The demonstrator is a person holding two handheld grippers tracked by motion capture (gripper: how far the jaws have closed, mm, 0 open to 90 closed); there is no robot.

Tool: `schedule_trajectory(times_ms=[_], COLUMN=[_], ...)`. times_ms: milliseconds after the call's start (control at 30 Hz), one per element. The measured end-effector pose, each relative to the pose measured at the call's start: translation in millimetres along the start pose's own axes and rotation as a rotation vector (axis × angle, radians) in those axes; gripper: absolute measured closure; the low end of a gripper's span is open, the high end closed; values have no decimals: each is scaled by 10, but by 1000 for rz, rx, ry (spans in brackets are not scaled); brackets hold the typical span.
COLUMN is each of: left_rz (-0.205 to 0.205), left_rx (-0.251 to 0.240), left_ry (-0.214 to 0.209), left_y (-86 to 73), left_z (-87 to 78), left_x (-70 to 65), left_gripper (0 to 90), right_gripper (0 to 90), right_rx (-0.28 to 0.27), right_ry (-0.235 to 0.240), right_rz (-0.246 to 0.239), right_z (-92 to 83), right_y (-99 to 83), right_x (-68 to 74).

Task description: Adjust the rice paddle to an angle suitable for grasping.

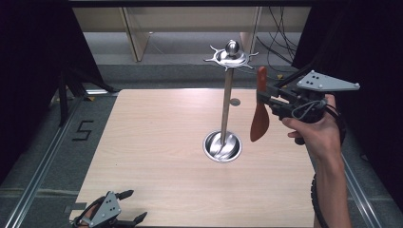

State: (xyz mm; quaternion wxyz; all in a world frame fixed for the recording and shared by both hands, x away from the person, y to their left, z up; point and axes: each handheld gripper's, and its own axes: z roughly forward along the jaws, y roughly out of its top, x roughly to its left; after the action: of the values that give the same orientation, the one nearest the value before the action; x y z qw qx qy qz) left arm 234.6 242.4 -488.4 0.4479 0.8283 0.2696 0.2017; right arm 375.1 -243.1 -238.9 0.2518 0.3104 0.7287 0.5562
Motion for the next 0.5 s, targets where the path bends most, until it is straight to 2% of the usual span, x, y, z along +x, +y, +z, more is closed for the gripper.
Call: schedule_trajectory(times_ms=[33, 200, 233, 367, 433, 500], left_rz=[-1, -16, -10, -2, -1, -13], left_rx=[0, 0, 2, -2, -2, -1], left_ry=[-1, -8, -6, -2, -5, -8], left_y=[0, -1, -1, 0, 0, -1], left_z=[1, 1, 0, 2, 0, 2], left_x=[1, -7, -4, -3, -3, -5], left_gripper=[178, 178, 178, 178, 178, 178], right_gripper=[670, 670, 670, 670, 670, 670], right_rx=[-6, 0, 12, 28, 27, 35], right_ry=[-4, -1, 11, 12, 5, 17], right_rz=[-15, -11, 7, 15, 2, 1], right_z=[9, 65, 73, 121, 142, 166], right_y=[12, 82, 89, 122, 135, 144], right_x=[-7, -22, -8, -10, -11, 7])
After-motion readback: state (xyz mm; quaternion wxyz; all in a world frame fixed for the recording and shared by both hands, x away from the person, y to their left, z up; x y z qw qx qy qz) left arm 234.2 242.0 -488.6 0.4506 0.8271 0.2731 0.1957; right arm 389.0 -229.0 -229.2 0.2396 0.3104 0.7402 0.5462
